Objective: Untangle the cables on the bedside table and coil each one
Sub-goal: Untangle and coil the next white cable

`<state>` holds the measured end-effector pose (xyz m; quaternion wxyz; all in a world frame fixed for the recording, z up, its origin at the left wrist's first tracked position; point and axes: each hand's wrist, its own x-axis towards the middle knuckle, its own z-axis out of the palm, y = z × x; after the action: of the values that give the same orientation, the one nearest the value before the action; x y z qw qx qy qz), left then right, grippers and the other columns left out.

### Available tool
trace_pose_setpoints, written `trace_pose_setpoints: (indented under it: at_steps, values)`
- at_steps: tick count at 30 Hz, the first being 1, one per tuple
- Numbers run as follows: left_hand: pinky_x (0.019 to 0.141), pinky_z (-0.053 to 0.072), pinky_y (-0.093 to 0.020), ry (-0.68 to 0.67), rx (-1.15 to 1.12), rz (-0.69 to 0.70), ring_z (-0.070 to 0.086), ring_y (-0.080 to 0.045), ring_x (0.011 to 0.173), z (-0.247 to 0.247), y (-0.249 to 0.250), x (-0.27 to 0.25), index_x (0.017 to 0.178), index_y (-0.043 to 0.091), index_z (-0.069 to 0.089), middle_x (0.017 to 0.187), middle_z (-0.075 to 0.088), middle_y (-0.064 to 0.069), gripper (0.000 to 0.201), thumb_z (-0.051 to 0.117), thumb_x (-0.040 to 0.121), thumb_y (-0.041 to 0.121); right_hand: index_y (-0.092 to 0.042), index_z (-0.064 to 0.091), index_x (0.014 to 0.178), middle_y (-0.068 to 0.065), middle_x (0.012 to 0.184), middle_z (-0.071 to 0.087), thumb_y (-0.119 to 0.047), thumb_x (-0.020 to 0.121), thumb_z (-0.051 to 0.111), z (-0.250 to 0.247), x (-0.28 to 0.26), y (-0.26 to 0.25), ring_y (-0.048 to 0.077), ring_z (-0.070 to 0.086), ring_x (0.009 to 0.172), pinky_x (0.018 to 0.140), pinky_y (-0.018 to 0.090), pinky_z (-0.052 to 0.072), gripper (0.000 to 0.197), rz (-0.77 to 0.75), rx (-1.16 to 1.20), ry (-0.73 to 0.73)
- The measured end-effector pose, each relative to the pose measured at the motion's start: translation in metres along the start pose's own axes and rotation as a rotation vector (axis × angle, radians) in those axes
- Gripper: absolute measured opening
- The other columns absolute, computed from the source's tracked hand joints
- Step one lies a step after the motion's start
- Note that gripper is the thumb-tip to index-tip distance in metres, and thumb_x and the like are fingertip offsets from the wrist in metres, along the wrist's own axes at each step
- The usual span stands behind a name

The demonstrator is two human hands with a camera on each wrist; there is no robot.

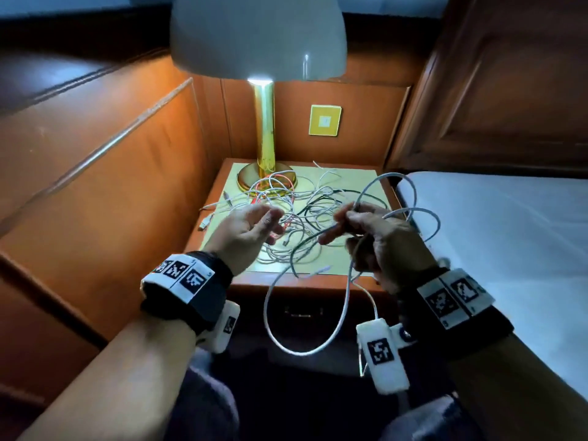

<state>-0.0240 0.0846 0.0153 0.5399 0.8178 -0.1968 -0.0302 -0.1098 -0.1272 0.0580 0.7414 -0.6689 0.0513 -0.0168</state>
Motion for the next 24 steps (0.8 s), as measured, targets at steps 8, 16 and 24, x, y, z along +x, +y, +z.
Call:
trace_pose_setpoints:
  at_steps: [8,16,24]
  values:
    - [0.057,0.045,-0.03,-0.396,-0.249,0.007,0.05,-0.028,0.059,0.046,0.038,-0.068,0.093,-0.005,0.066,0.067,0.055,-0.019,0.07,0.057,0.083,0.064,-0.015,0.06,0.095,0.01,0.076,0.068,-0.017,0.103,0.041,-0.043,-0.062,0.015,0.014,0.035,0.045,0.046,0.026,0.021,0.02,0.082,0.204,0.127]
    - [0.062,0.049,-0.029,-0.412,-0.007,0.063,0.055,-0.013,0.065,0.089,0.052,-0.124,0.096,0.024,0.071,0.075,0.059,0.0,0.032,0.069,0.08,0.051,-0.015,0.059,0.092,0.007,0.07,0.057,-0.017,0.104,0.039,-0.066,-0.111,0.036,0.012,0.036,0.044,0.047,0.028,0.014,0.023,0.075,0.385,0.104]
    - [0.055,0.049,-0.034,-0.238,0.137,0.025,0.06,-0.019,0.053,0.099,0.089,-0.132,0.089,0.013,0.058,0.063,0.064,-0.002,0.017,0.054,0.1,0.025,-0.008,0.06,0.111,0.009,0.085,0.065,-0.022,0.105,0.046,-0.074,-0.126,0.038,0.011,0.039,0.044,0.041,0.022,0.028,0.02,0.14,0.141,0.169]
